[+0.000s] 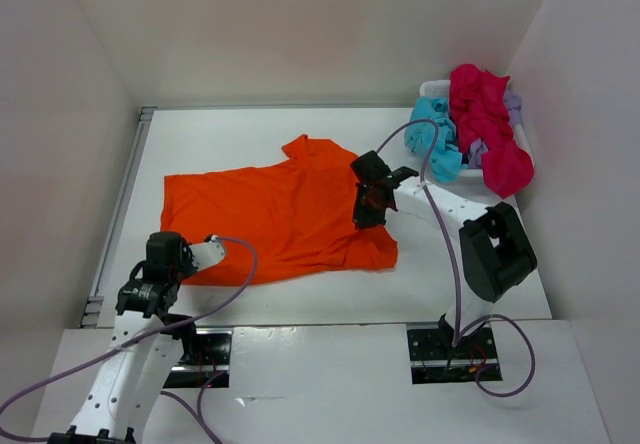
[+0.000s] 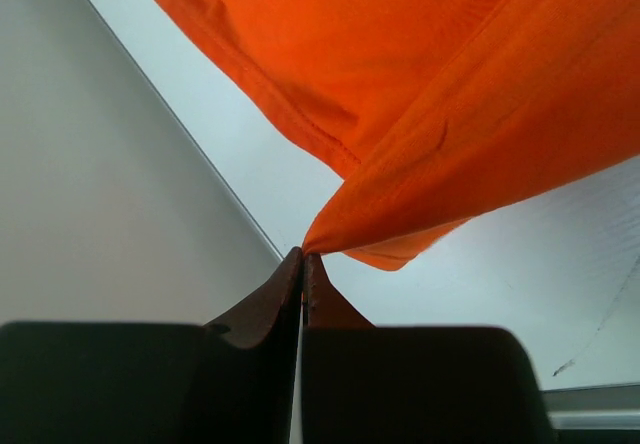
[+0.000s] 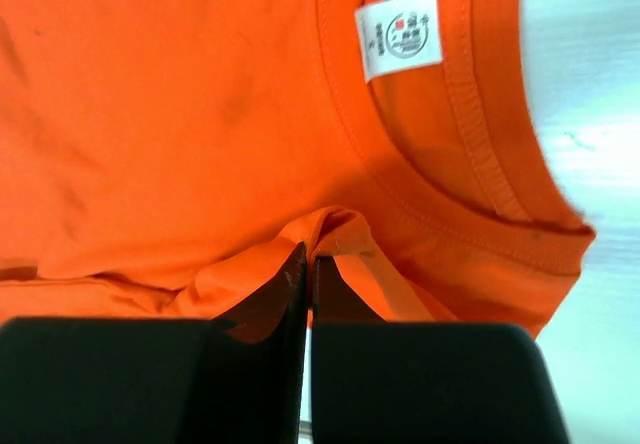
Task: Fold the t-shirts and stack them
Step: Fold the flattened tshirt in 1/3 of the way
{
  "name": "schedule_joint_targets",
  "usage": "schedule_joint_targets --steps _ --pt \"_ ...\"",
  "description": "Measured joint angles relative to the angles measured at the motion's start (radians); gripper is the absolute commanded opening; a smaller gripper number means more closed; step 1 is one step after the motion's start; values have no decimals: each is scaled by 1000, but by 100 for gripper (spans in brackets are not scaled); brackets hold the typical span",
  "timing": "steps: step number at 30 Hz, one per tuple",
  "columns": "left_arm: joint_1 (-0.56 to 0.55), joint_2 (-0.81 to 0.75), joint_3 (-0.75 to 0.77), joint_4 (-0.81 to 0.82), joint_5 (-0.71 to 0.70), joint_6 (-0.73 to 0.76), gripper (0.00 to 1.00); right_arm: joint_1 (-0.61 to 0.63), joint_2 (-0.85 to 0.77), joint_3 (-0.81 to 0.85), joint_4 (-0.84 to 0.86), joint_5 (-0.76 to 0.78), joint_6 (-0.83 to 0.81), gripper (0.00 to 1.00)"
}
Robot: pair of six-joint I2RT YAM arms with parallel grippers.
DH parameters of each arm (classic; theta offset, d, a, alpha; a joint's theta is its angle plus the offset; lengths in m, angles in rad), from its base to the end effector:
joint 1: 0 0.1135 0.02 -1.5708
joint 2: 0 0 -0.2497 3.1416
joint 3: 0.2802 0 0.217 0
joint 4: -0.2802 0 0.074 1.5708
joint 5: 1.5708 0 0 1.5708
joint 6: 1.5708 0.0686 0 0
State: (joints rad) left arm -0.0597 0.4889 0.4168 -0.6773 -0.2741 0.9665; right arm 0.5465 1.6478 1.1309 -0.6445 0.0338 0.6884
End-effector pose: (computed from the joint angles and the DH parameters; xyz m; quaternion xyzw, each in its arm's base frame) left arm 0.1153 0.0117 0.1802 0.3983 0.8181 0.2858 0.3007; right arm 0.2634 0.1575 0.1808 0.0728 0.9763 0.1042 0.1753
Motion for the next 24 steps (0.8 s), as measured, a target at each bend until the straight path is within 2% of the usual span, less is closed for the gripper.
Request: schedule_joint_targets --steps 15,24 --pt "0 163 -43 171 -15 -27 0 -126 123 85 23 3 -84 0" --pt "35 312 -43 302 -16 -9 0 -135 189 144 28 -8 -130 0"
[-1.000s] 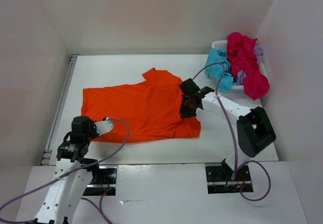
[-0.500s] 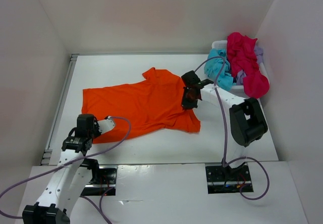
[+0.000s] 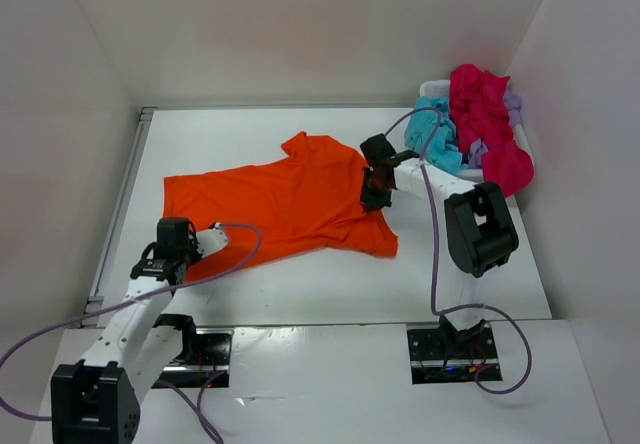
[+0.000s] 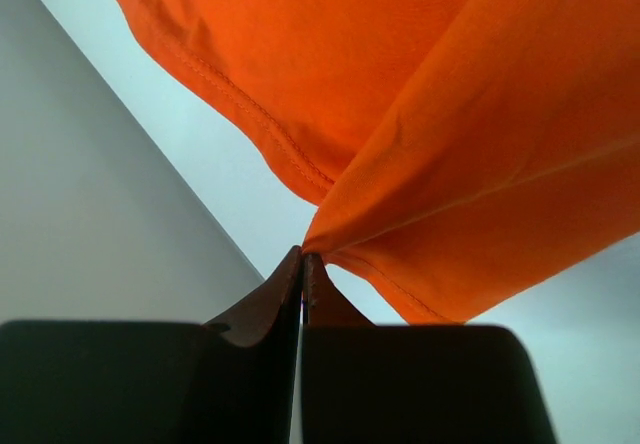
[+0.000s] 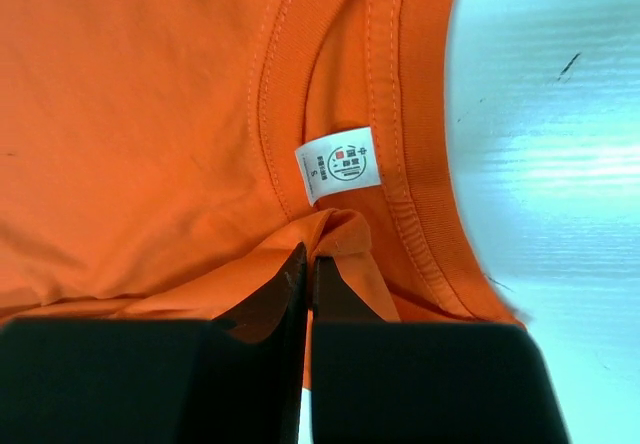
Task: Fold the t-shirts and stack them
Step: Fold the flattened tshirt in 1/3 of the way
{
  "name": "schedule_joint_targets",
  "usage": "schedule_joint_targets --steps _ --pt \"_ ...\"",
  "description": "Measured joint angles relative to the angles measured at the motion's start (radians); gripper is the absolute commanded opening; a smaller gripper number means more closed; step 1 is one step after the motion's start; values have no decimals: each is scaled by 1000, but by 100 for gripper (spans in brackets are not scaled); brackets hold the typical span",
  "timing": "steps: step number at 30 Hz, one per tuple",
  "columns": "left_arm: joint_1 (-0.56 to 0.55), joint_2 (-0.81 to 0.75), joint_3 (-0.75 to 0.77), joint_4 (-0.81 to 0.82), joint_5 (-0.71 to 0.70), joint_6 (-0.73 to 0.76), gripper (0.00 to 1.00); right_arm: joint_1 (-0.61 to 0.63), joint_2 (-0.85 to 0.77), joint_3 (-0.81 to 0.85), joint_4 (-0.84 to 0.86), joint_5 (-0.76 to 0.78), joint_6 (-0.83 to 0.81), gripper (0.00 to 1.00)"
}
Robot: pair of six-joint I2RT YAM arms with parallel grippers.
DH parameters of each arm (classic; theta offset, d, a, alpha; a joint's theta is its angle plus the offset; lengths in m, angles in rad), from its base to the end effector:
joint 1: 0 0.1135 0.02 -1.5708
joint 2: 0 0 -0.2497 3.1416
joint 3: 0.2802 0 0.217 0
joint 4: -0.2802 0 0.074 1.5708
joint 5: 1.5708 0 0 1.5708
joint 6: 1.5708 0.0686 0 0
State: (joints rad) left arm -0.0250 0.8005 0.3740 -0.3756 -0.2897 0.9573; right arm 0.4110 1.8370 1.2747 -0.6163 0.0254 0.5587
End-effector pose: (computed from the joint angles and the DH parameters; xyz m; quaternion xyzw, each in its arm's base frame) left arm 0.1584 0.0156 0.1606 0.3849 0.8344 0.2863 0.2713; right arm 0.3203 0.1377 0.1622 0.0748 0.9779 0.0798 0.1782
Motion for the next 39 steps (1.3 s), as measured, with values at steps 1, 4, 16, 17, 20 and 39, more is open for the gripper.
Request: schedule_joint_targets --steps 1,4,16,17,20,39 --pt "9 22 6 6 4 7 0 -1 0 6 0 2 -3 0" --pt "43 80 34 27 15 10 0 -5 0 14 0 10 -4 0" --pt "68 243 185 37 79 10 15 -66 -13 20 -4 -5 -12 15" --pt "68 254 185 35 83 12 27 -77 -7 28 -5 -20 -14 43" --pt "69 300 184 28 89 19 62 -101 26 73 -3 -50 -35 89" --pt "44 278 233 -312 159 7 73 -107 -293 -274 -106 -65 114 75"
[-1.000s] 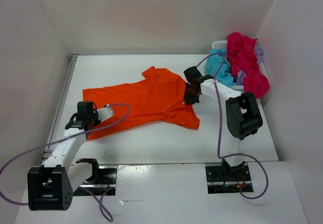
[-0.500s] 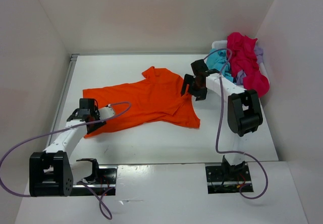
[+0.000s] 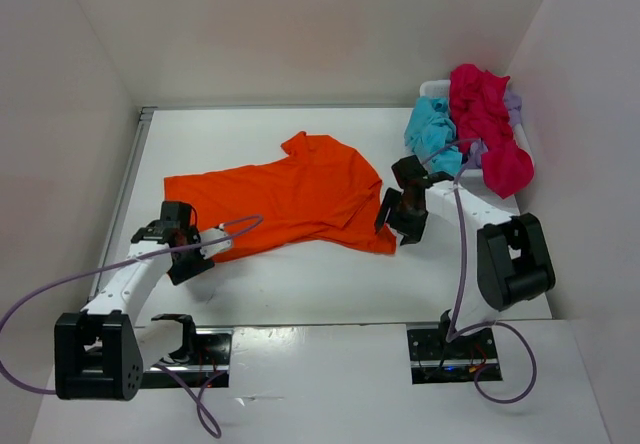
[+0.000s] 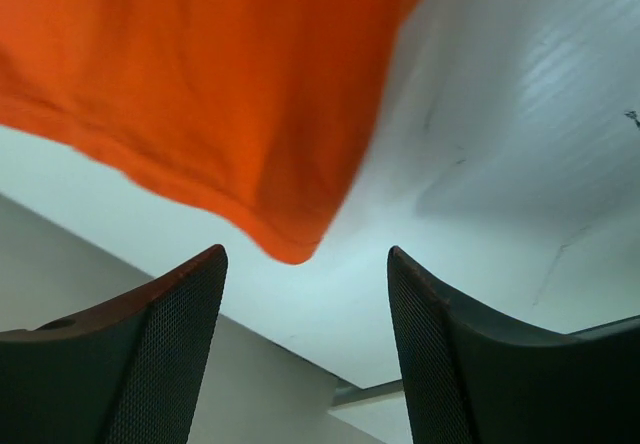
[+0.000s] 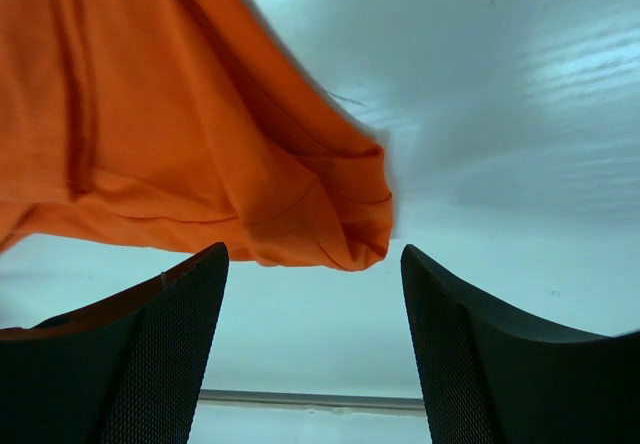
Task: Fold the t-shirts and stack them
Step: Fold the flattened tshirt in 1/3 of the way
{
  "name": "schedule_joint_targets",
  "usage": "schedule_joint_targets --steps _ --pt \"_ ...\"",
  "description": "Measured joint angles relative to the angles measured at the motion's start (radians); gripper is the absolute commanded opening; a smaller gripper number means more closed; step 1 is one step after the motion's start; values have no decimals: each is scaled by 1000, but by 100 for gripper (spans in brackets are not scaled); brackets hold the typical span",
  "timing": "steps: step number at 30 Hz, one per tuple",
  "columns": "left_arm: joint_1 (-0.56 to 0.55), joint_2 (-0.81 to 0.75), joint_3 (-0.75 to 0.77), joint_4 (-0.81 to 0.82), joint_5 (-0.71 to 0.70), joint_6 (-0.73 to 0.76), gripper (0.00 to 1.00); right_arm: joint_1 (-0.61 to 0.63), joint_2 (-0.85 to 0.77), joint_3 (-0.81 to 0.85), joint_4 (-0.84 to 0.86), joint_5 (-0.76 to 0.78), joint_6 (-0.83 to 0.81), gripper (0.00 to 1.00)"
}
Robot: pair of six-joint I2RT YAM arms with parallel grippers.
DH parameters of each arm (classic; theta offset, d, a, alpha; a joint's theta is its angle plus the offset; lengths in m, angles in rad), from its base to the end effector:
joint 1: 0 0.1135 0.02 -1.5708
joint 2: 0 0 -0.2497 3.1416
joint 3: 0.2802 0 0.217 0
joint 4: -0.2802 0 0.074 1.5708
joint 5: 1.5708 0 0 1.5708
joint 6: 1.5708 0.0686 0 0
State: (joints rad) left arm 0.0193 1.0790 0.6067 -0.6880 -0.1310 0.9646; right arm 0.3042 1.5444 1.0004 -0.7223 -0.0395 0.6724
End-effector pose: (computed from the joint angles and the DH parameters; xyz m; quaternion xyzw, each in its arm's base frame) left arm 0.1716 0.0123 0.1620 0.4329 0.8759 0.1525 0.1490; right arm 0.2526 0.0822 0.1705 0.1780 0.9721 0.0884 0.1248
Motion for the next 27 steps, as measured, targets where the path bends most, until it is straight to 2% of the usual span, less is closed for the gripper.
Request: schedule_joint_targets --steps 2,4,5,7,8,9,10,12,14,18,22,25,26,27 --pt "0 9 -31 -1 -1 5 73 8 24 -21 4 -18 17 75" --pt "0 10 -58 12 -6 10 73 19 43 -32 21 -36 26 71" --pt "0 11 -74 26 -10 17 72 24 51 -37 33 -45 29 58" --pt "0 16 -100 45 -16 29 54 30 70 -51 57 -64 34 35" --pt "0 18 -107 52 -21 34 45 31 76 -55 63 -71 44 12" --pt "0 18 -113 63 -25 35 35 32 84 -61 68 -76 42 3" --pt "-1 18 -116 75 -32 34 17 31 90 -66 72 -81 45 0" --pt "0 18 -124 118 -49 47 5 15 95 -75 78 -89 45 0" --pt "2 19 -132 150 -61 60 0 -20 94 -82 77 -95 43 0" --pt "18 17 -133 175 -75 83 0 -75 62 -84 44 -73 41 0" --pt "32 14 -63 124 -69 85 0 -77 14 -37 -66 -19 23 1" --pt "32 2 5 88 -45 105 0 -76 -1 11 -154 29 1 15" --pt "32 -8 19 71 -35 118 1 -76 -6 19 -176 39 -9 26" --pt "32 -19 22 57 -26 133 11 -76 -10 21 -192 47 -13 34"
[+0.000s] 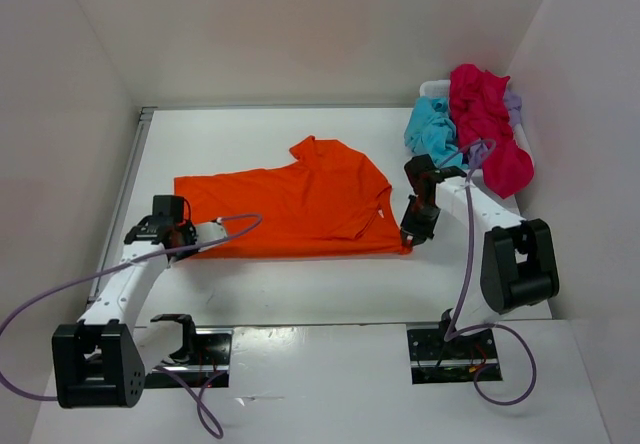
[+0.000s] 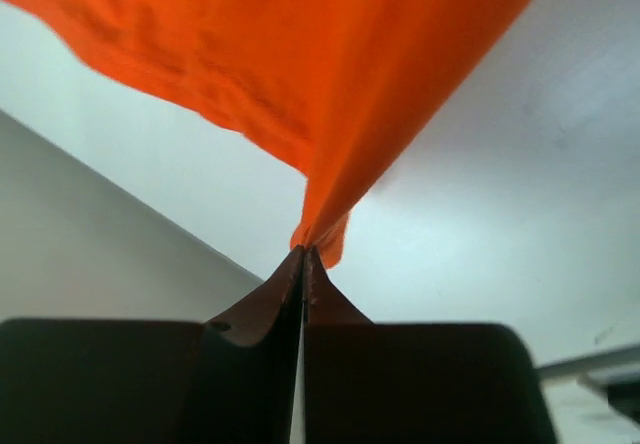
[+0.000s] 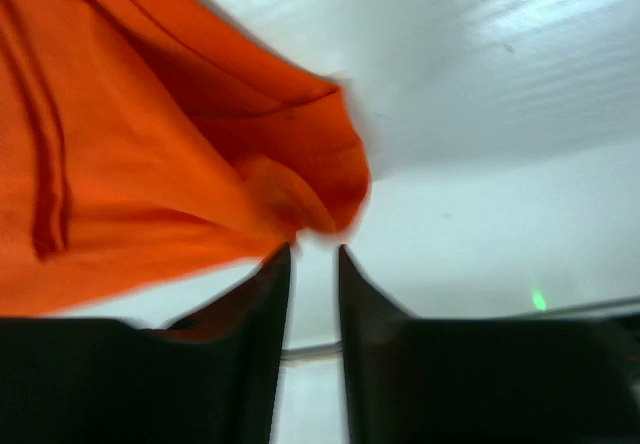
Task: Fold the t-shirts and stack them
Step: Fold the flattened tshirt in 1/3 of the way
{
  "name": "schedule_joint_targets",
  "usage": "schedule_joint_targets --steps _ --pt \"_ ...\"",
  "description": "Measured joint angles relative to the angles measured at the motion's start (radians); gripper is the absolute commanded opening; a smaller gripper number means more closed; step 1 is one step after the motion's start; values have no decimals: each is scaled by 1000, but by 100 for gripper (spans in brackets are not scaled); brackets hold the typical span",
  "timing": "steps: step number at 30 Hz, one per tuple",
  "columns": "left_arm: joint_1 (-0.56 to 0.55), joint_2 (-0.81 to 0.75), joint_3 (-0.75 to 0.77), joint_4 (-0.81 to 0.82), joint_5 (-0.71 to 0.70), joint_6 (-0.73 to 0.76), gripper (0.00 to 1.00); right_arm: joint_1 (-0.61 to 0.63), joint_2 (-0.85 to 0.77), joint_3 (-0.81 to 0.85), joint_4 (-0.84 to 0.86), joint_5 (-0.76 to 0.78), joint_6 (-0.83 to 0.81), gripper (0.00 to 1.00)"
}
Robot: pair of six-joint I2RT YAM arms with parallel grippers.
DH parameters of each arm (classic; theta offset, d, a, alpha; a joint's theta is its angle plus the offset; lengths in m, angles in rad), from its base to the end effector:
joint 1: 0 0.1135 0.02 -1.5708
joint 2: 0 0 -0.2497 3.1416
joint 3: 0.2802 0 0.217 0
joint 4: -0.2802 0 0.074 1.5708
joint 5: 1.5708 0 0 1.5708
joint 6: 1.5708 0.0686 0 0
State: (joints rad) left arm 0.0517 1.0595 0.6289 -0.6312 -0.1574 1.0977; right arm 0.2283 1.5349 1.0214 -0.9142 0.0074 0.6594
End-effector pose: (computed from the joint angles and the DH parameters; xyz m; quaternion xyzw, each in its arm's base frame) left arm 0.1806 0.0201 0.1750 0.4648 0.8457 0.2003 0.1693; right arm 0.2363 0.0544 0.1717 0.2136 0.9743 0.0274 0.0661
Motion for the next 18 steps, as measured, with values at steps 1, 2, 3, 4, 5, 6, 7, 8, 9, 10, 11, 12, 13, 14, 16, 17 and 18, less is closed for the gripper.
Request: schedule_joint_targets --steps 1,2,3,4,5,6,7,8,9,10,11,12,13,14,16,17,18 --pt "0 -11 -1 -22 5 11 21 1 -2 0 -22 9 -10 39" --pt "-2 -18 -4 -48 6 31 33 1 -1 0 -40 15 -18 47" --pt "-2 -22 -12 -71 5 41 49 1 0 0 -53 18 -21 53" --pt "-2 -23 -18 -89 5 55 54 1 0 0 -65 21 -25 56" --pt "-2 -23 -25 -111 3 58 58 1 0 0 -74 23 -29 56" --pt "-2 -23 -31 -132 0 59 62 1 0 0 -83 24 -32 56" --pt "-2 -23 -34 -153 -4 58 64 1 0 0 -90 26 -32 56" --pt "-2 -23 -34 -170 -11 55 68 1 0 0 -97 29 -32 56" --pt "-2 -23 -34 -182 -21 53 68 1 0 0 -103 33 -32 56" --pt "-2 -23 -33 -192 -30 51 69 1 0 0 -108 36 -32 56" --pt "-2 -23 -29 -201 -42 48 70 1 0 1 -114 39 -32 56" --pt "-2 -23 -24 -204 -52 46 71 1 0 6 -121 41 -30 53" --pt "-1 -21 -16 -202 -64 44 71 1 0 14 -125 42 -30 51" --pt "0 -18 -2 -196 -76 41 71 4 0 34 -127 41 -29 44" --pt "7 0 42 -178 -88 23 71 7 0 69 -122 40 -25 34" --pt "11 18 81 -168 -87 3 71 11 1 98 -118 39 -26 28" --pt "11 35 122 -156 -79 -13 71 15 4 122 -112 37 -23 23"
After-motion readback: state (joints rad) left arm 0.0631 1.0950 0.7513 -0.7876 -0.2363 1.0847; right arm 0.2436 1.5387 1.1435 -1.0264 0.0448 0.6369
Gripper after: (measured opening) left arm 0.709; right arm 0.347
